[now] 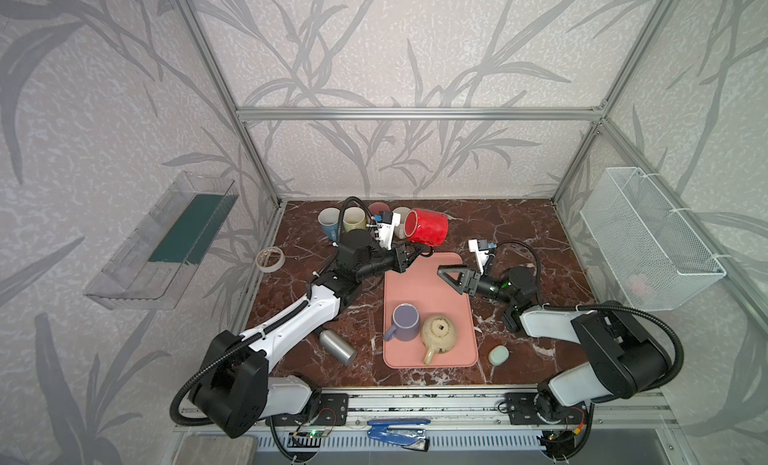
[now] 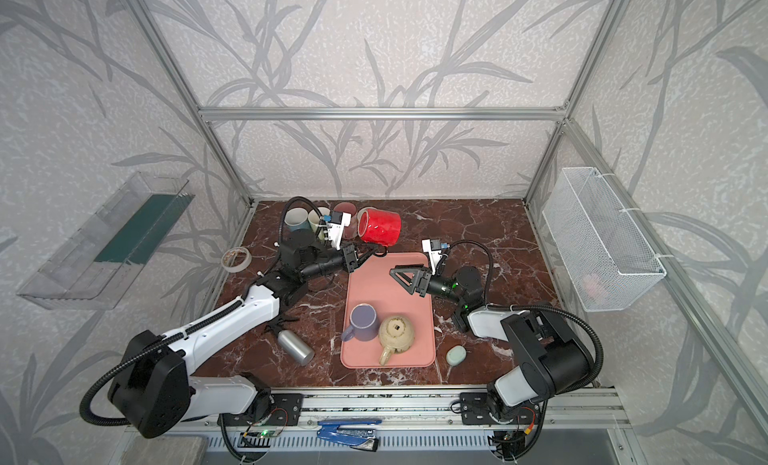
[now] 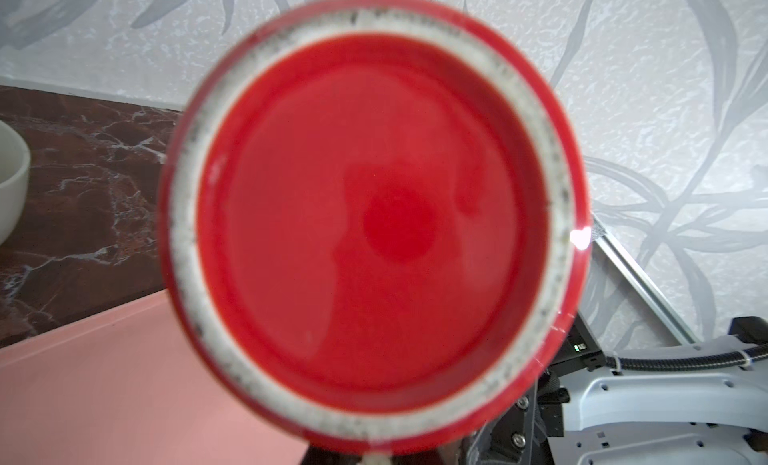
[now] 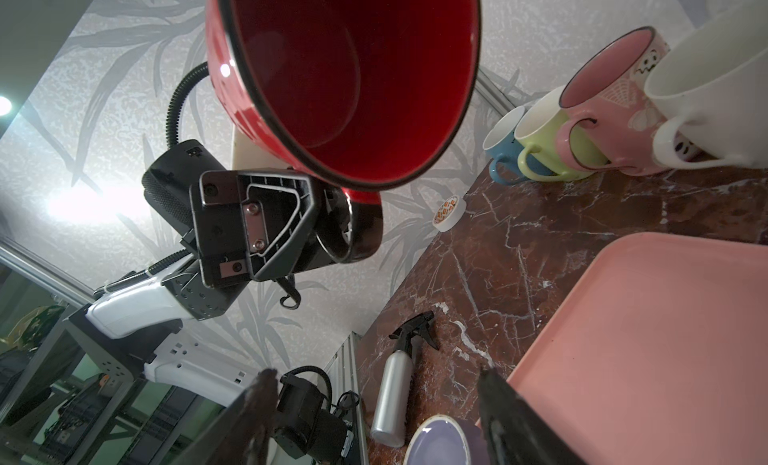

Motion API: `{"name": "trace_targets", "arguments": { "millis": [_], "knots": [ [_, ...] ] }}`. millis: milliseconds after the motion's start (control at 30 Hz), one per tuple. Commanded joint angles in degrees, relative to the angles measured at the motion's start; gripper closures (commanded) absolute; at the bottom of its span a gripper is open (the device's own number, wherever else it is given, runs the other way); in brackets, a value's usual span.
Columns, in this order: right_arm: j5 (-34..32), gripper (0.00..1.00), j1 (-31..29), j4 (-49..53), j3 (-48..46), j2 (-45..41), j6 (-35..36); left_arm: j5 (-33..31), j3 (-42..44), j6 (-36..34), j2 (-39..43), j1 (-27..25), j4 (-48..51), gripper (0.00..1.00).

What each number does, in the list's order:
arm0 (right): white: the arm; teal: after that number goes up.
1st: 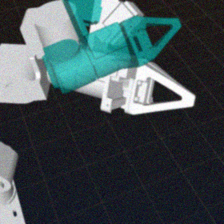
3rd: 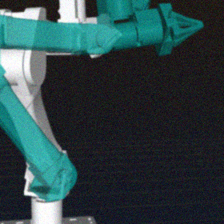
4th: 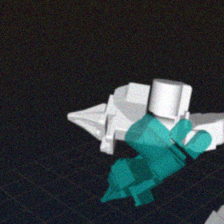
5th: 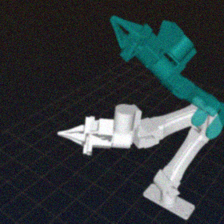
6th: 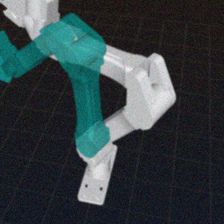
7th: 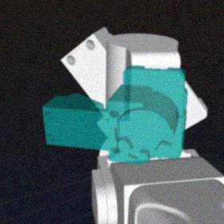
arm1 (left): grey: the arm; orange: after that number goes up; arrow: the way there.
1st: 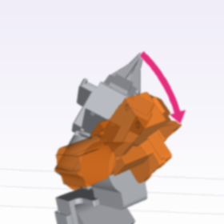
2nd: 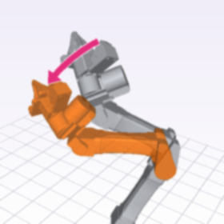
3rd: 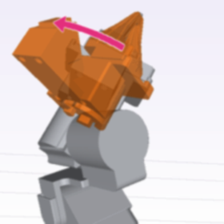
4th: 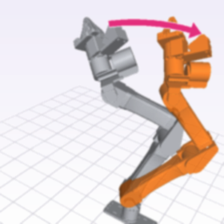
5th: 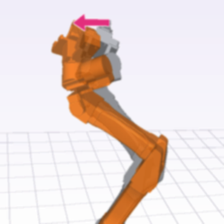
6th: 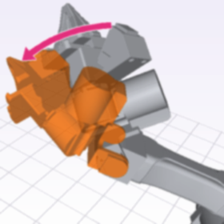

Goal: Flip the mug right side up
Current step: 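Raise and tilt the red mug opening-up with the right gripper while the left gripper follows, then rotate the red mug upright with the right gripper beside the left gripper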

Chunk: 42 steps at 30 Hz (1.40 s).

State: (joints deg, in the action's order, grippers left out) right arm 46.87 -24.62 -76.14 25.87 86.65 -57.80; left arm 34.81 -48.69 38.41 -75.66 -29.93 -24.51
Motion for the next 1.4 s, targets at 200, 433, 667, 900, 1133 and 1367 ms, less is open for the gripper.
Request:
{"name": "trace_targets", "arguments": {
  "millis": [200, 433, 667, 900, 1133, 1367],
  "knots": [
    [2.83, 0.37, 0.11, -4.46, 5.64, -1.14, -4.70, 3.67, 2.99, 8.26, 0.20, 0.22, -21.77, 1.00],
    [2.07, 0.47, 0.11, -4.48, 9.48, 0.18, -7.40, 4.21, 5.02, 11.37, 0.50, 0.18, -27.66, 1.00],
    [1.40, 0.52, -0.11, -2.47, 11.89, -0.32, -7.41, 4.64, 6.87, 13.78, 0.68, 0.22, -31.98, 1.00],
    [0.77, 0.55, -1.29, 1.33, 13.55, -1.28, -5.58, 6.78, 7.06, 17.00, -2.47, -0.10, -40.09, 1.00],
    [-0.29, 0.62, -1.74, 2.02, 14.56, -1.49, -5.37, 6.94, 7.64, 21.64, -6.03, -0.39, -47.76, 1.00],
    [-0.73, 0.69, -1.63, 3.60, 15.18, -2.49, -4.09, 6.94, 8.74, 21.48, -5.69, -0.58, -47.91, 1.00]
  ]
}}
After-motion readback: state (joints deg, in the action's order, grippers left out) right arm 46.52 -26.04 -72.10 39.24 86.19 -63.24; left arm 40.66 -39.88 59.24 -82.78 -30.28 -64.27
